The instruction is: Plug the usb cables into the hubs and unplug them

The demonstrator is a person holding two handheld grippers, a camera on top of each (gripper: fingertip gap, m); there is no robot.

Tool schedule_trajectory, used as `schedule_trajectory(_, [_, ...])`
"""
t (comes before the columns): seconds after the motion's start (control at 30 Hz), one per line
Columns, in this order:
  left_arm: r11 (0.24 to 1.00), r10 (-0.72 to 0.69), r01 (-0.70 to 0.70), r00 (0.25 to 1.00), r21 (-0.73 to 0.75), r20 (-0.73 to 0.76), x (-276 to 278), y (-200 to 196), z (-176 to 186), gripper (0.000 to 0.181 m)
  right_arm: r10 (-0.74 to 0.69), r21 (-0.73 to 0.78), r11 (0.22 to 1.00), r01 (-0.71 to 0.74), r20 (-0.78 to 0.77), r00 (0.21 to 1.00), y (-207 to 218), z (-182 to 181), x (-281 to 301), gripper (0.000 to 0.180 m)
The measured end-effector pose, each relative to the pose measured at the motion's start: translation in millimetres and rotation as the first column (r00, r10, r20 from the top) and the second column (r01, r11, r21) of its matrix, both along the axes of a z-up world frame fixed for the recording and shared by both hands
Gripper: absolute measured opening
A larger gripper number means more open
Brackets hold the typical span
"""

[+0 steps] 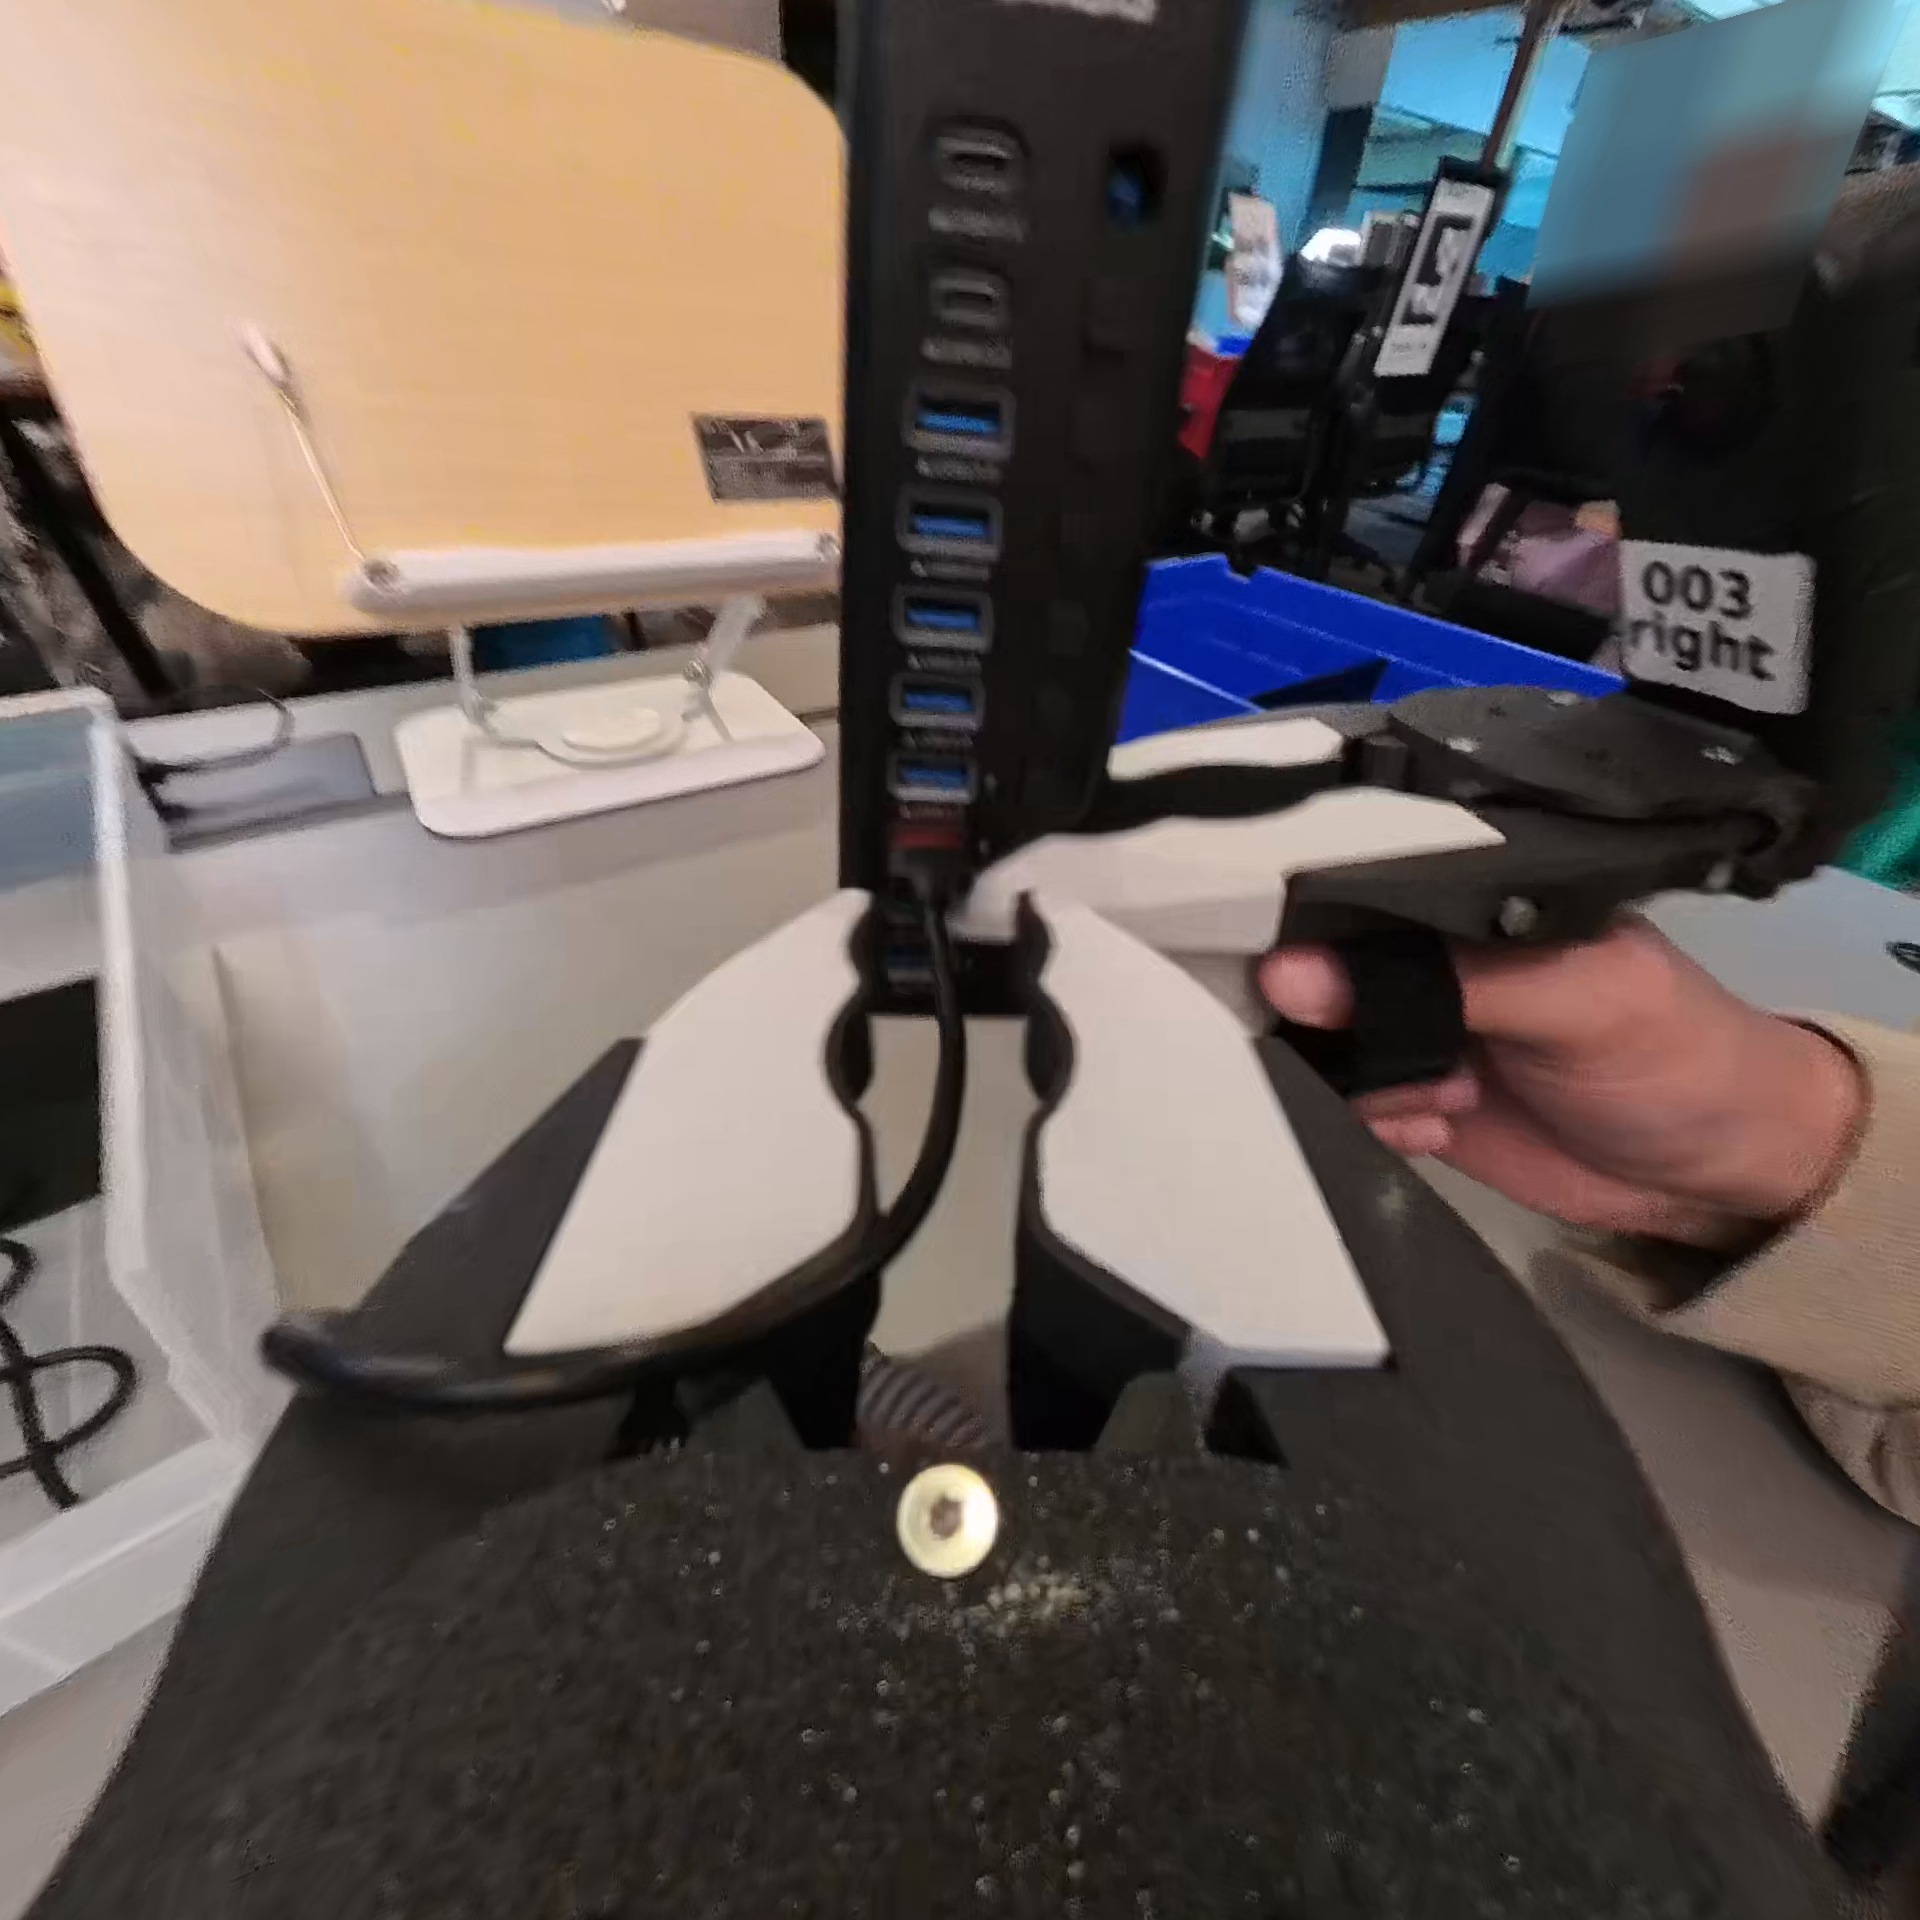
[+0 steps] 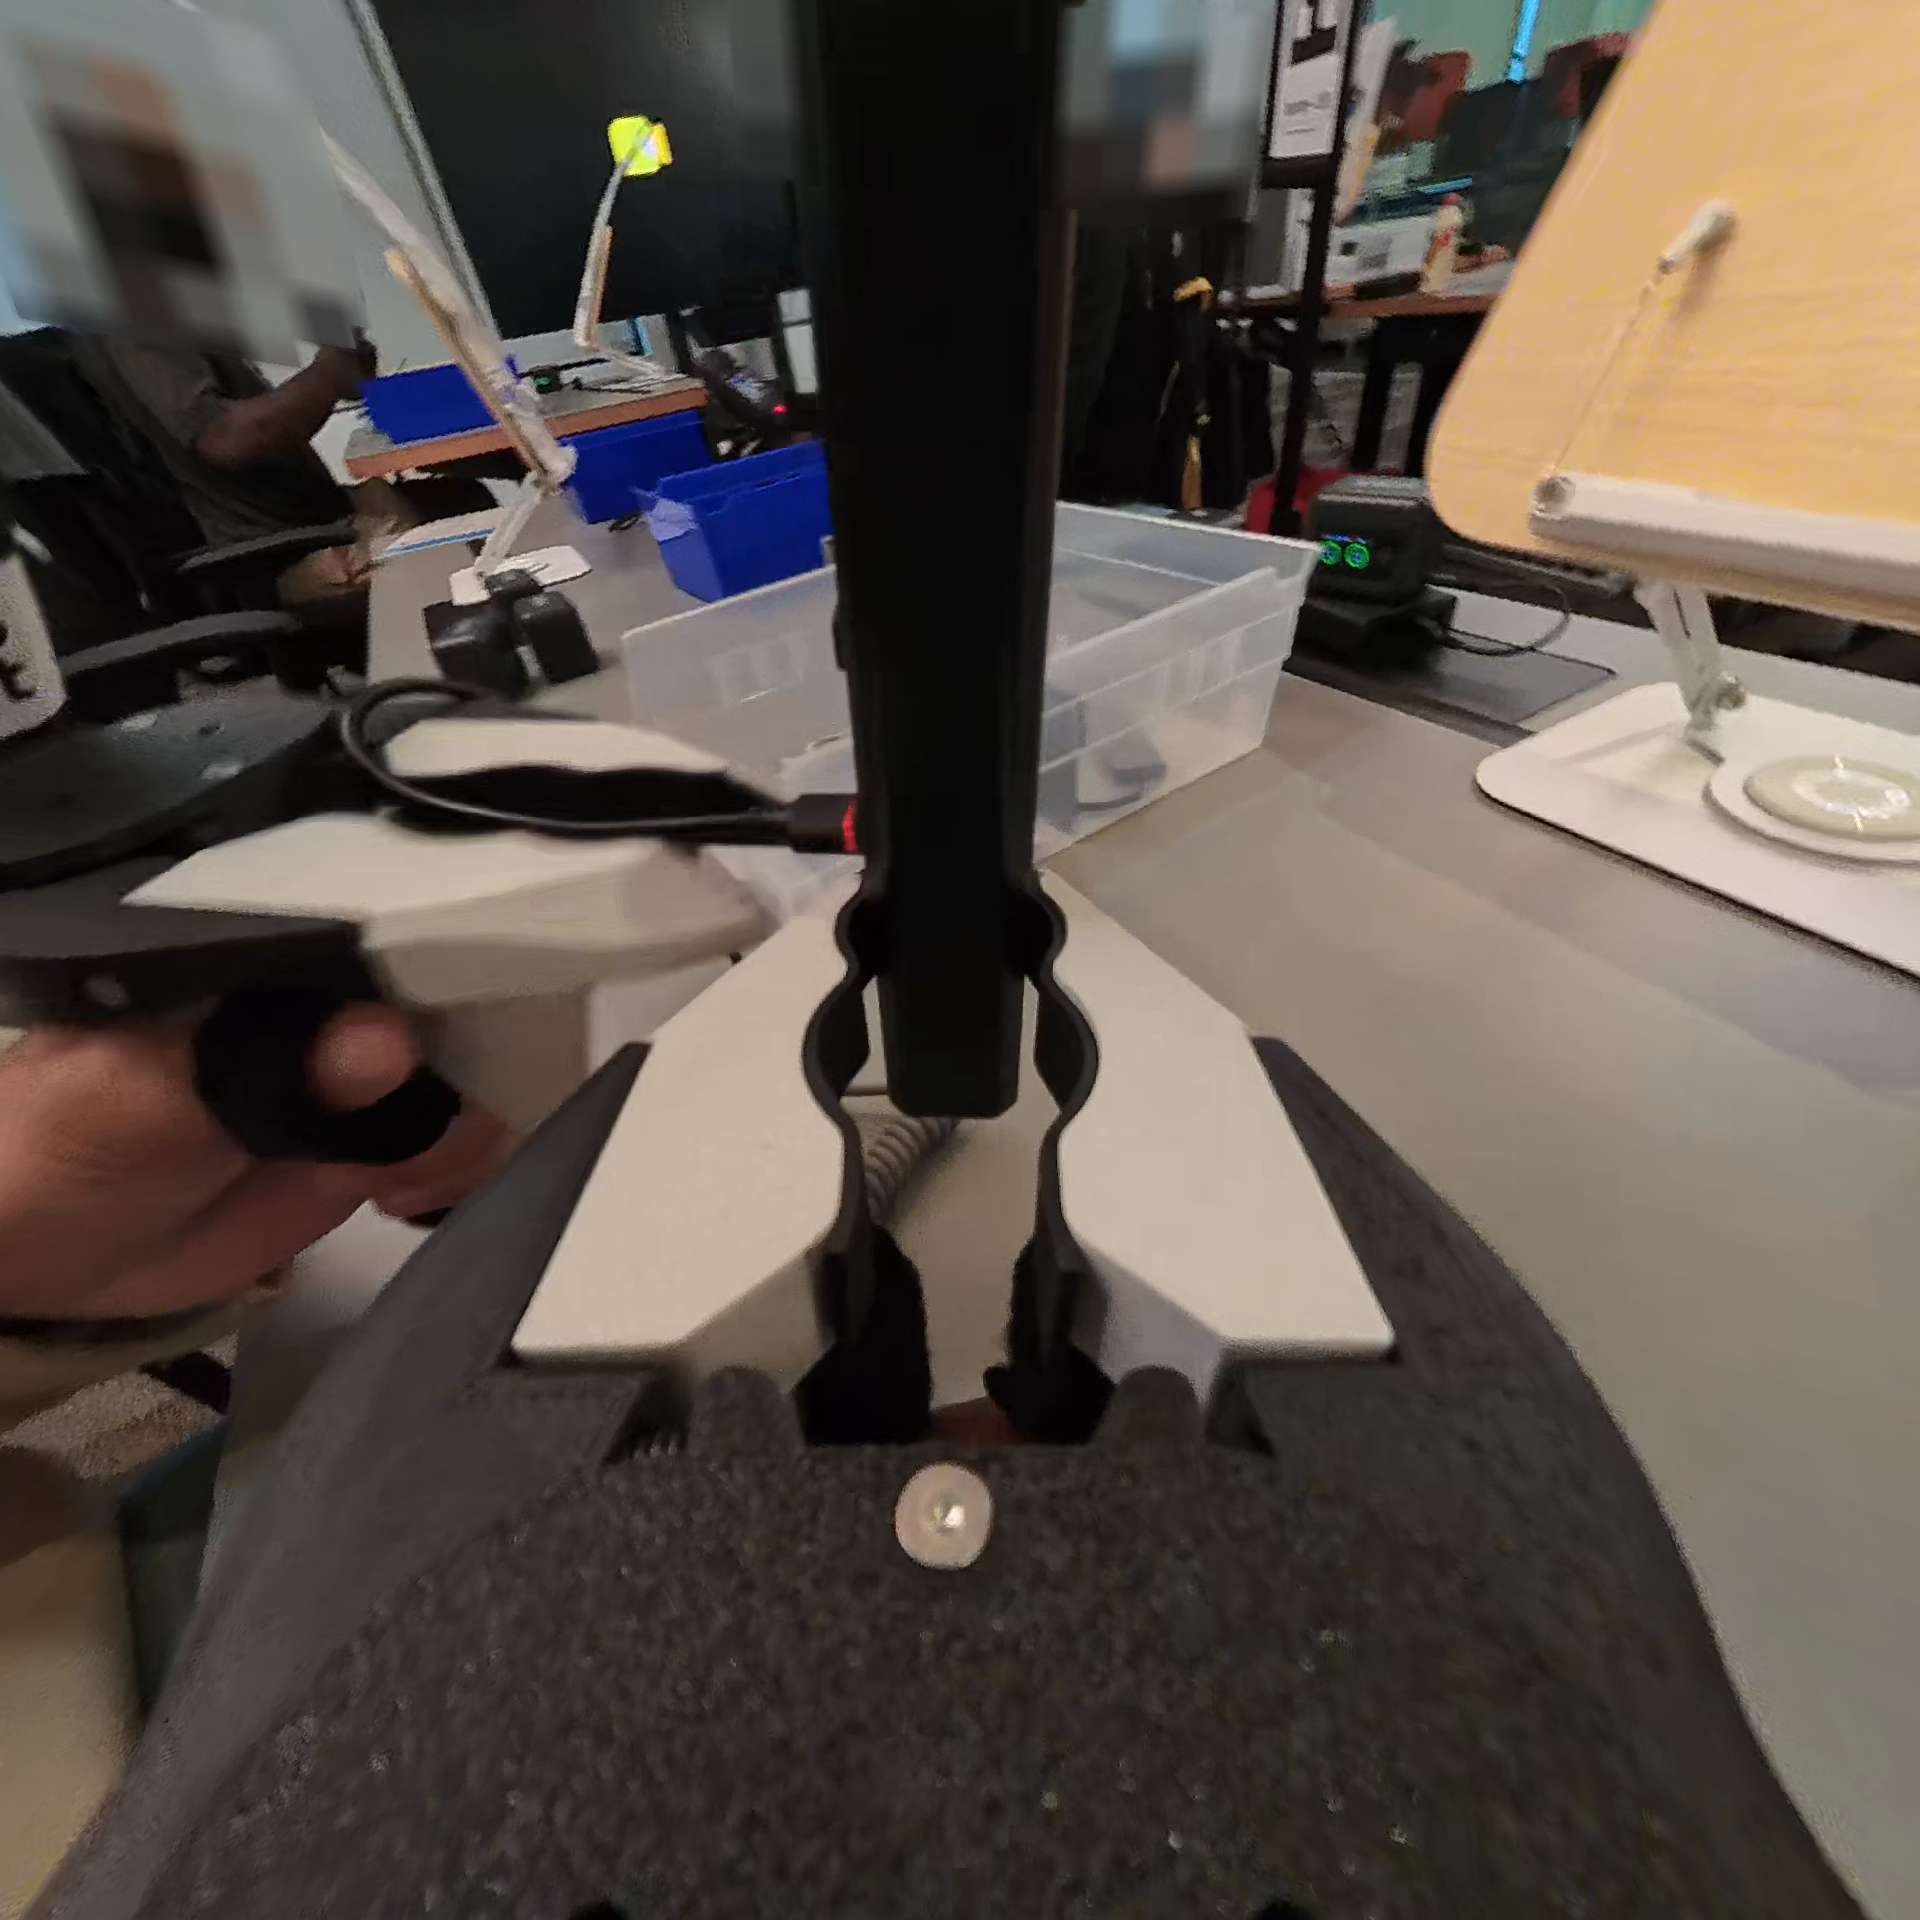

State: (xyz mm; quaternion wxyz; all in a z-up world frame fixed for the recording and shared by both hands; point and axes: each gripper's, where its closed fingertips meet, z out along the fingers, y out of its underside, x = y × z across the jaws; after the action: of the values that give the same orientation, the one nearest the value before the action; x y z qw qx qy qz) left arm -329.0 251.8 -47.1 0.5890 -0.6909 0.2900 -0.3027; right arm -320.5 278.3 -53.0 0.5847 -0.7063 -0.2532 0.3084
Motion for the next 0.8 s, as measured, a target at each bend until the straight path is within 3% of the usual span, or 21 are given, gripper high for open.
schedule_trajectory(0.07, [0.996, -0.051, 0.050, 0.999, -0.074, -0.009, 0.4, -6.6, -15.8, 0.037, -0.063, -0.030, 0.998, 0.064, 0.016, 0.998, 17.7, -8.3, 18.5, 0.026])
schedule_trajectory(0.4, [0.982, -0.086, 0.070, 0.993, -0.178, -0.083, -15.9, -24.4, -49.6, 0.027, -0.136, -0.179, 0.965, 0.192, 0.288, 0.948, 80.8, -91.8, 56.9, 0.026])
schedule_trajectory(0.63, [0.982, -0.038, 0.007, 0.986, -0.188, -0.161, -53.1, -10.3, -62.0, 0.027, -0.104, -0.216, 0.948, 0.232, 0.480, 0.871, 68.2, -101.1, 65.3, 0.026])
schedule_trajectory(0.8, [0.972, -0.064, 0.024, 0.984, -0.234, -0.167, -62.6, -7.1, -69.9, 0.027, -0.118, -0.230, 0.938, 0.261, 0.494, 0.861, 49.0, -101.9, 79.2, 0.026])
